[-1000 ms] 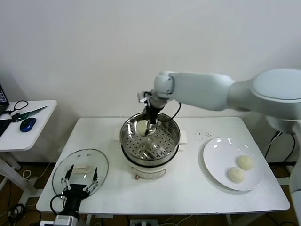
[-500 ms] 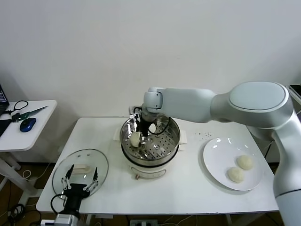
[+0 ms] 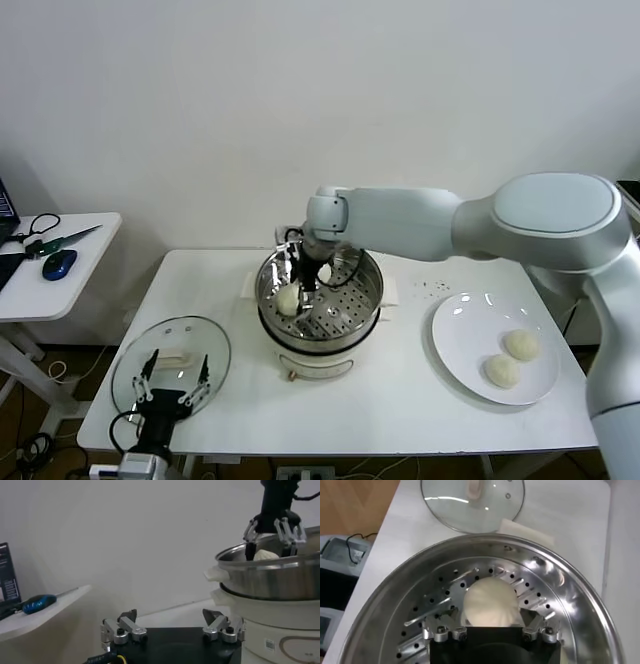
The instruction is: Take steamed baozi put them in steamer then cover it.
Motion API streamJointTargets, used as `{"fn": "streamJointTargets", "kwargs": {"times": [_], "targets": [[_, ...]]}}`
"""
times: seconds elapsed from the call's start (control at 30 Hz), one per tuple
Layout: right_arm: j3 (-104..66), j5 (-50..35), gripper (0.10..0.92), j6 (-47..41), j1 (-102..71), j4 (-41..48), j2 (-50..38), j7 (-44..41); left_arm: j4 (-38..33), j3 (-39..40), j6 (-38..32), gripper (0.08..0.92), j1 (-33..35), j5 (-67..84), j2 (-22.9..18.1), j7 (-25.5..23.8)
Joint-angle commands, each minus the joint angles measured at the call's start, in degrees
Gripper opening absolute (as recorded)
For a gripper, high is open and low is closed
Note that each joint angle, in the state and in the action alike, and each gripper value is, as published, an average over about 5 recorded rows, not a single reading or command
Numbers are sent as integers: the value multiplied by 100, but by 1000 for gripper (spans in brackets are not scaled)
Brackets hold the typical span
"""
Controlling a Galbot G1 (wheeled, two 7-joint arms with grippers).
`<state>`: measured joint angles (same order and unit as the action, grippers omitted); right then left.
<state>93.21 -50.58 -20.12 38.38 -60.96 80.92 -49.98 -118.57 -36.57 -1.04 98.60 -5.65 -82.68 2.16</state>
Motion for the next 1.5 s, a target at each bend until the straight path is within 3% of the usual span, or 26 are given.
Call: {"fn": "streamJointTargets", "kwargs": {"times": [0.03,0.3,0.7,1.07,1.5], "targets": [[30,34,823,159,870,-552,-1003,-438,1,2,1,823,-3,-23,-7,0],[254,522,823,236,1359,-1665,-2833,-607,-3,-2,18,823,-17,-82,-6,0],[-604,3155,823,589,-137,-2301,-5166,-1031,-81,-115,123,823,-35,-130,-87,-6],[-2900,4495,823,942,-2900,-1635,-5735,-1225,-162,-188,186,823,90,-278,-169,3],[-3514,5055,823,1114,-3773,-1209,-5514,-1299,-135,-204,185,823,145,-336,-245,24]]}}
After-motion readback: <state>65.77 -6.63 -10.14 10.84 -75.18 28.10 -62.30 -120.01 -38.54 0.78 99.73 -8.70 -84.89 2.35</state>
